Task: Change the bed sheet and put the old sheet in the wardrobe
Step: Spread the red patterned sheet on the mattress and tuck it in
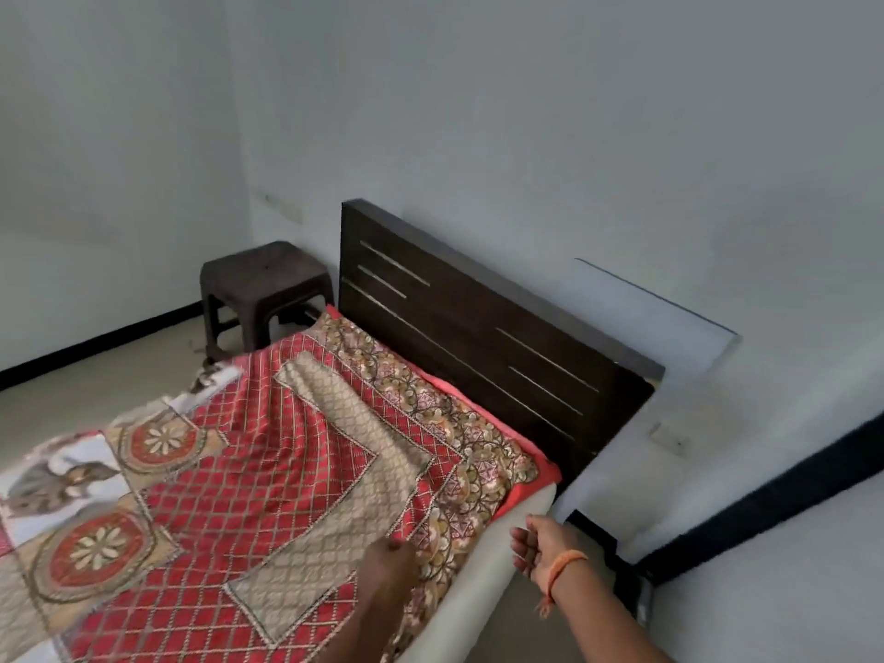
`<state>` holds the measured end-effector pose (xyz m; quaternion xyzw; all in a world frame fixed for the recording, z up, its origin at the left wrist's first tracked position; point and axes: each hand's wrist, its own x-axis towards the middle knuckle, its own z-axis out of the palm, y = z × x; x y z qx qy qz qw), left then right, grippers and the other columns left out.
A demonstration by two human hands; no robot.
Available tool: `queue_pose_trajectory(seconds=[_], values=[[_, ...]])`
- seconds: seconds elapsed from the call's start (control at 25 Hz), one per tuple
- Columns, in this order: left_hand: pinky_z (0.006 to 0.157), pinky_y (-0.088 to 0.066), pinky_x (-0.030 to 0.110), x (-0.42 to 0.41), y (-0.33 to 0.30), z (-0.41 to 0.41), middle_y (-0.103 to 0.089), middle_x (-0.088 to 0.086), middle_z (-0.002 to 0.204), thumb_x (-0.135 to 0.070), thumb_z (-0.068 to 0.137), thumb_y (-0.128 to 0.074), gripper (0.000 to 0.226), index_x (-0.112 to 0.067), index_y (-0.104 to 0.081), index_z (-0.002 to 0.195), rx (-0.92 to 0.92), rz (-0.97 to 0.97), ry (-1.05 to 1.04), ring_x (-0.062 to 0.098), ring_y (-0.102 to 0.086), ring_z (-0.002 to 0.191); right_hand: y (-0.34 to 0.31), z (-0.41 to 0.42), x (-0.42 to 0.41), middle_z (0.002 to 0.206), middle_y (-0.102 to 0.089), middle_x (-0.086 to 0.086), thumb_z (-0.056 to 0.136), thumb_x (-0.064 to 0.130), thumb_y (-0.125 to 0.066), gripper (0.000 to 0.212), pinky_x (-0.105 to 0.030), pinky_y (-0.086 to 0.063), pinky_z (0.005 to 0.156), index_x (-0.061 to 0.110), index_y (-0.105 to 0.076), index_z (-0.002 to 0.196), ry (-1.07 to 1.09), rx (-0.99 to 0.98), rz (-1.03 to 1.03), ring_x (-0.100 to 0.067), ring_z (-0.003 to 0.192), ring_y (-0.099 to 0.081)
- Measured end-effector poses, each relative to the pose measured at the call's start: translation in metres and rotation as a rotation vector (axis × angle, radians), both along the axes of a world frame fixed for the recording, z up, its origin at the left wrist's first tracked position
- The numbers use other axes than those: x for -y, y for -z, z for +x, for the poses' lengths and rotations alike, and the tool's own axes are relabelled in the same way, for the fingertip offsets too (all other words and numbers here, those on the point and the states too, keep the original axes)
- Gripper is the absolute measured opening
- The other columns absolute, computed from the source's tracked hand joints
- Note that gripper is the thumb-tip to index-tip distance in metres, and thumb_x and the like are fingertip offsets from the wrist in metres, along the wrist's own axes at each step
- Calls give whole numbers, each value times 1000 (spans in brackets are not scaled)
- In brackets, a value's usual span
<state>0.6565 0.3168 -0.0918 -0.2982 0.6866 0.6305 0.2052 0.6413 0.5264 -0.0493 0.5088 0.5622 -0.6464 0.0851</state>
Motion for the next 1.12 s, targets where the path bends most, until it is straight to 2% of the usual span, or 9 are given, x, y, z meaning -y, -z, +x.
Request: queue_pose_trajectory(seconds=[0.12, 0.24, 0.4, 0.48, 0.6, 0.76, 0.88, 1.04, 1.12], values=[[52, -40, 27, -27, 60, -26, -52, 10, 54, -7, 90, -57, 28, -4, -54, 63, 169, 75, -169, 23, -57, 54, 51, -62, -36, 55, -60, -11, 94, 11, -53, 27, -26, -45, 48, -2, -61, 72, -125, 125, 29, -22, 51, -52], [44, -25, 16, -64, 119, -38, -38, 5, 54, -11, 96, -57, 29, -2, -51, 69, 353, 284, -505, 11, -35, 40, 124, -130, -71, 63, -53, -15, 94, 11, -56, 16, -31, -48, 50, -4, -58, 90, -283, 247, 41, -24, 55, -50], [37, -30, 18, -136, 184, -40, -28, 5, 70, -30, 95, -61, 30, -6, -53, 110, 564, 559, -1042, 16, -24, 49, 218, -180, -109, 81, -51, -17, 98, 28, -53, 27, -38, -45, 57, 4, -51, 110, -526, 521, -3, -29, 66, -49], [43, -41, 26, -164, 206, -56, -39, 10, 74, -29, 95, -61, 35, -10, -53, 123, 561, 610, -1244, 18, -37, 54, 252, -197, -120, 75, -51, -14, 96, 35, -57, 32, -33, -44, 52, 4, -53, 102, -555, 601, -17, -26, 59, -49], [80, -53, 40, -181, 223, -83, -62, 25, 116, -21, 79, -80, 57, -2, -54, 126, 530, 608, -1457, 32, -64, 95, 282, -215, -133, 70, -55, -12, 85, 37, -68, 38, -33, -53, 49, 2, -61, 96, -504, 642, 70, -22, 49, -52], [47, -54, 28, -152, 235, -120, -61, 9, 82, -19, 89, -70, 13, -10, -61, 94, 283, 467, -1598, 21, -61, 66, 283, -235, -130, 117, -66, -13, 49, 21, -80, 56, -55, -54, 84, 14, -62, 102, -330, 350, -107, -31, 101, -65], [60, -56, 29, -114, 241, -142, -60, -1, 74, -23, 89, -62, 12, -21, -57, 78, 79, 583, -1654, 17, -60, 64, 278, -284, -130, 112, -69, -1, 6, 30, -87, 89, -42, -51, 92, 23, -60, 90, -397, 131, -314, -20, 96, -64], [72, -59, 52, -86, 262, -146, -73, 2, 89, -21, 76, -69, 26, -16, -64, 101, 155, 552, -1689, 24, -72, 69, 272, -336, -110, 54, -64, 5, 81, 18, -67, 11, -34, -52, 62, 16, -58, 76, -491, 29, -321, -14, 59, -62], [71, -58, 56, -83, 267, -146, -73, 7, 102, -23, 61, -77, 64, -13, -55, 121, 196, 458, -1663, 29, -74, 77, 281, -348, -106, 60, -65, 2, 90, 16, -61, 9, -32, -54, 58, 16, -60, 81, -525, 94, -242, -15, 50, -63]])
